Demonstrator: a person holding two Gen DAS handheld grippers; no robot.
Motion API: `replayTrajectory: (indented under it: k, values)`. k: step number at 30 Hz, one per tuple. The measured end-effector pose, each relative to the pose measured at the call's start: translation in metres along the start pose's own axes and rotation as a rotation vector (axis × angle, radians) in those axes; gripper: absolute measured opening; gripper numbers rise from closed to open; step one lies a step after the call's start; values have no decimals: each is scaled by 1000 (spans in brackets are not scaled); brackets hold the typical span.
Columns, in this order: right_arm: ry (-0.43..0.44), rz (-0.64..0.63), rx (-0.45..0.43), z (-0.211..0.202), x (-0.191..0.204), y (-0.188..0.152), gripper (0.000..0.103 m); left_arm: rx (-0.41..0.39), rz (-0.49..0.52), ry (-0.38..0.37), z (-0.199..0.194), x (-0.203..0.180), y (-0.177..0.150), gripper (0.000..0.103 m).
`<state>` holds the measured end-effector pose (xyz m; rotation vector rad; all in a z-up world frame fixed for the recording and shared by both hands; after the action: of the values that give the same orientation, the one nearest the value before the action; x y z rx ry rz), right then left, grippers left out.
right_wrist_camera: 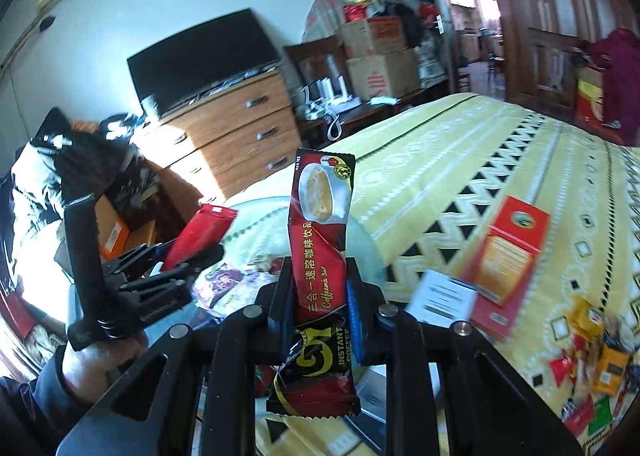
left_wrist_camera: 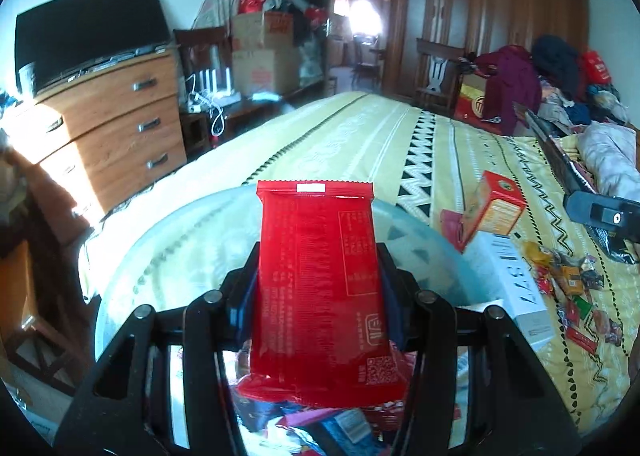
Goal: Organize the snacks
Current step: 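Carry both packs over the bowl and open both tools to drop them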
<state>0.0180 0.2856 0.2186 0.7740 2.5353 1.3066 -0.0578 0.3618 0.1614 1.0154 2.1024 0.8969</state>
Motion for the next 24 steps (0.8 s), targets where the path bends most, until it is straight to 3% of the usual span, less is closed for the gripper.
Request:
replayTrajectory:
  k: [9,24]
  values:
    - [40,-36,109,58,23,8,25,54,-36,8,7,19,5,52]
    - [78,-10,156,86,24,2,28,123,-53,37,25,26,5,54]
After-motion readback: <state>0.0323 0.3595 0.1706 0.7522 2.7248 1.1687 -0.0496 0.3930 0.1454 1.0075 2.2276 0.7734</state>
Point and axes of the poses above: each gripper's, at about its wrist camera, not at the fingertips, and z roughly the way its jaws point, x to its left, y to its top, the point moved 6 cm from there along z, roughly the way its jaws point, and after that the axes turned 11 degrees about -z, right-handed, at the moved point
